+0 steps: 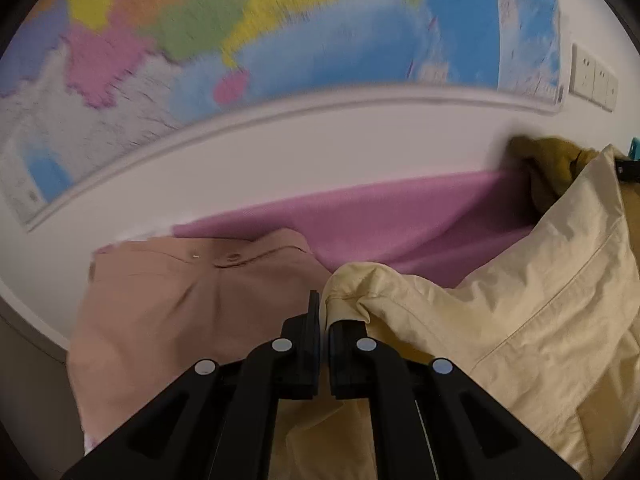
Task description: Fold large clothes
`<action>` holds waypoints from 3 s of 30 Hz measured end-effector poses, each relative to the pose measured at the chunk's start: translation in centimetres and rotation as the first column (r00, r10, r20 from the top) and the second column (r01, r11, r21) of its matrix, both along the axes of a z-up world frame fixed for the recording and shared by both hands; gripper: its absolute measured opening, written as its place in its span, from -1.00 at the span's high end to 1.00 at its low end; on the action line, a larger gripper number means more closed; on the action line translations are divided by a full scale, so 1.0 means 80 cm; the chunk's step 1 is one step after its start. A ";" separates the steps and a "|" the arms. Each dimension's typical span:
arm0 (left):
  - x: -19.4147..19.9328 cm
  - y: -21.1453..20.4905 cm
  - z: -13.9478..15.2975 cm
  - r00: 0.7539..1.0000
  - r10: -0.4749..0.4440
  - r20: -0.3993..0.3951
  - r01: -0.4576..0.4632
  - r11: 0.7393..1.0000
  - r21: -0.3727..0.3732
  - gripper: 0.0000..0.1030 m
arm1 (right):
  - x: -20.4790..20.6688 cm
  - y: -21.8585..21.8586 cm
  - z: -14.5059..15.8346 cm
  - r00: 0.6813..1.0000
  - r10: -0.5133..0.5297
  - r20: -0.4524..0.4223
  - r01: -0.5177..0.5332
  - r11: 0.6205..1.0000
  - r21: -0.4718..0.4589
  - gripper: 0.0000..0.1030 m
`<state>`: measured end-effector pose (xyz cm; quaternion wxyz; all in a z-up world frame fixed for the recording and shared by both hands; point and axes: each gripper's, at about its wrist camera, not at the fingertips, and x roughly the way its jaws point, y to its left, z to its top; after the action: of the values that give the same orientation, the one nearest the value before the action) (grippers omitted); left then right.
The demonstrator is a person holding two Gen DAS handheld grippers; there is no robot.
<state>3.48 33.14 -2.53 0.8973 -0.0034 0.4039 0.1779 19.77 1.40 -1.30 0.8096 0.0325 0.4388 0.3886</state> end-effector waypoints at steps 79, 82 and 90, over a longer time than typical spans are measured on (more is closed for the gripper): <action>-0.310 -0.042 0.015 0.994 -0.107 0.032 0.108 0.992 -0.059 -0.64 | -0.190 -0.365 -0.030 0.879 -0.431 0.203 0.442 0.897 -0.012 -0.46; -0.336 -0.070 0.007 0.980 -0.194 0.045 0.197 0.978 -0.062 -0.76 | -0.229 -0.335 -0.011 0.912 -0.325 0.248 0.326 0.945 0.040 -0.48; -0.348 -0.064 -0.020 0.993 -0.120 -0.007 0.117 0.983 -0.144 0.89 | -0.267 -0.255 -0.048 0.974 -0.118 0.194 0.115 0.993 0.025 -0.48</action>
<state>-24.40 28.00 -4.16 0.9005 -0.0424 0.4223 0.0947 -1.59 -19.03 -5.15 0.8699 0.0251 0.3519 0.3447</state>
